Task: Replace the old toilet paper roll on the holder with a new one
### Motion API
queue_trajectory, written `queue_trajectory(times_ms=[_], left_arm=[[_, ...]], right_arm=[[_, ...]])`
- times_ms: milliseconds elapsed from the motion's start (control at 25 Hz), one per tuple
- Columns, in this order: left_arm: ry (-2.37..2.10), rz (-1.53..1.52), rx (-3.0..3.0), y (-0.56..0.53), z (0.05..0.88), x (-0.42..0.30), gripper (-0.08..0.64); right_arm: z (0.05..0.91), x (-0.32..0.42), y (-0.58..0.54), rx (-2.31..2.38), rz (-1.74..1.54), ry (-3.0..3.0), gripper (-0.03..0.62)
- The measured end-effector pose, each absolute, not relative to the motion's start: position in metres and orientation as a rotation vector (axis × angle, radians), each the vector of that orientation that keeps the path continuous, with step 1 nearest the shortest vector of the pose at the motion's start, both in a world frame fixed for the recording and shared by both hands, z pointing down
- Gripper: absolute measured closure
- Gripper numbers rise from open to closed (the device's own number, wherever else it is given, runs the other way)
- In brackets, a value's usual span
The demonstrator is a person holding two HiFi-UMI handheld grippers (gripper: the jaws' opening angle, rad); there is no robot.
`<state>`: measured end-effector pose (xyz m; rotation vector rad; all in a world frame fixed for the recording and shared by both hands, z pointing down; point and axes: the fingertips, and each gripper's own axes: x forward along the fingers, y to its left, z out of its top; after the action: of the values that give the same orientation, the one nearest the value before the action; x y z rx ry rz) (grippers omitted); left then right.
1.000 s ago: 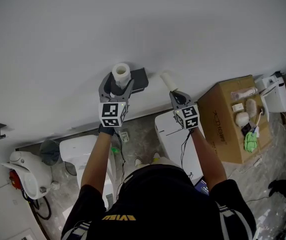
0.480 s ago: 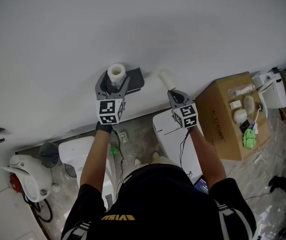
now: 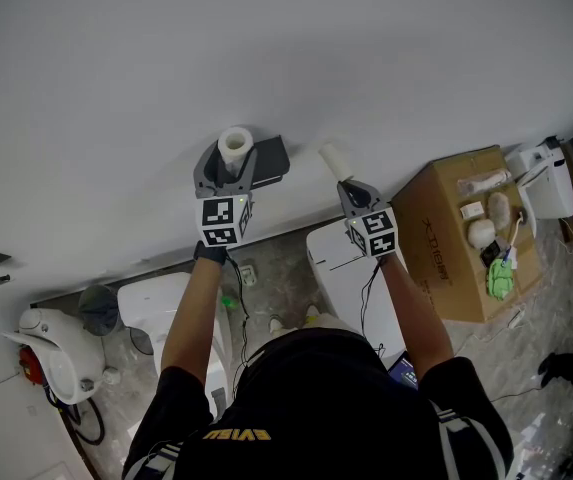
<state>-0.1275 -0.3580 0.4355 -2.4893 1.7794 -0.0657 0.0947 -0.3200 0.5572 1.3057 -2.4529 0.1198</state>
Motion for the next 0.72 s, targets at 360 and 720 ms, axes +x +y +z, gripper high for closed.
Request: queue_trajectory(times_ms=[360, 720], left_arm=[[1.746, -0.170, -2.456, -0.355, 0.432, -0.119, 0.279], [1.656, -0.452, -2.278, -0.351, 0.432, -0.105, 0.279]], right_arm=[[0.555, 0.098, -0.317, 1.311, 0.112, -2.454, 0.594], [0.554, 0.102, -0.314, 1.318, 0.110, -2.456, 0.594]])
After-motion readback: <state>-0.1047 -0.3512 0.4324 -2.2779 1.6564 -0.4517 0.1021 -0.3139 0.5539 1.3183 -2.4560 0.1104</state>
